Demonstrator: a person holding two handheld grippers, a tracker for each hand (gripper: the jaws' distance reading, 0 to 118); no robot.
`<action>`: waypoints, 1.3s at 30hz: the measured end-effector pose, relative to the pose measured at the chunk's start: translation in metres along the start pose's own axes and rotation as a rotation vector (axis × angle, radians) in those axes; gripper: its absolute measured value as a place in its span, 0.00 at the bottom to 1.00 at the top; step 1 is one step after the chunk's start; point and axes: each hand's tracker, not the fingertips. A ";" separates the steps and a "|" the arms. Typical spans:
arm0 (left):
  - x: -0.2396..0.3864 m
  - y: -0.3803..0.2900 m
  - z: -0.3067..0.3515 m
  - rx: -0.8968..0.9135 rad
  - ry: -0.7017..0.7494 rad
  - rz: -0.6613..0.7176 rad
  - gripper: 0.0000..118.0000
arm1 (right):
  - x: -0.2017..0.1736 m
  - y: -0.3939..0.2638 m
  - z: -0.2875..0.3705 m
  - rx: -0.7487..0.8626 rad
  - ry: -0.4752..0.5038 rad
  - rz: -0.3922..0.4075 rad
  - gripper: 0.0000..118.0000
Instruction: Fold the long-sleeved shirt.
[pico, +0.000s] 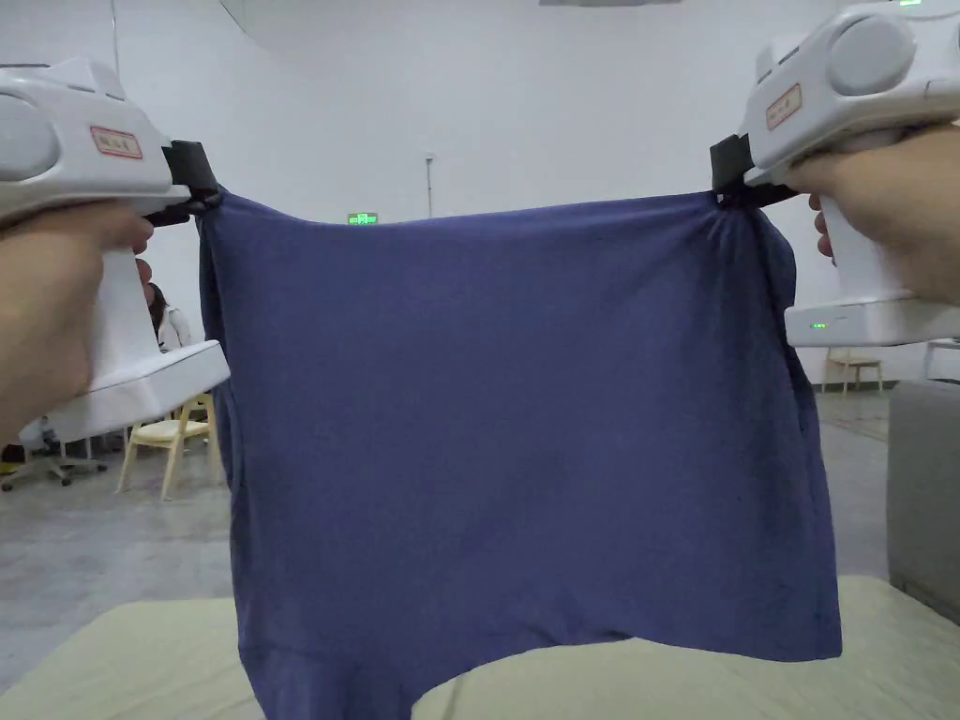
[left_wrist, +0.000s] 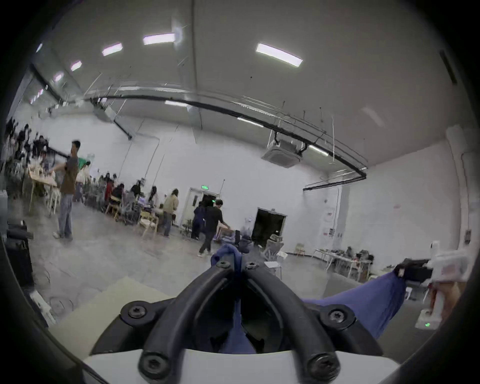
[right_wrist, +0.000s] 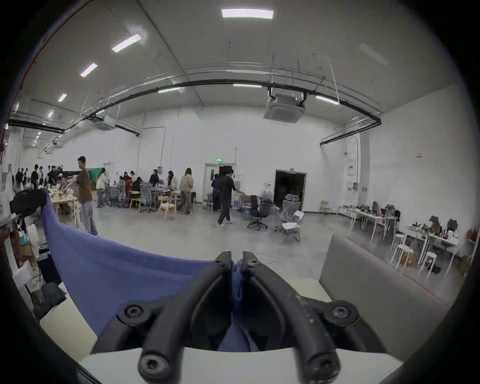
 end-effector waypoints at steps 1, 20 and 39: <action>-0.001 0.001 -0.009 0.005 0.013 0.021 0.01 | 0.001 0.004 -0.009 0.000 -0.012 -0.009 0.08; -0.038 -0.279 -0.142 -0.368 0.069 -0.118 0.01 | -0.005 -0.281 -0.216 -0.393 -0.008 0.072 0.08; -0.080 -0.504 0.168 -0.907 0.118 0.024 0.01 | -0.029 -0.586 0.035 -0.818 0.140 -0.037 0.08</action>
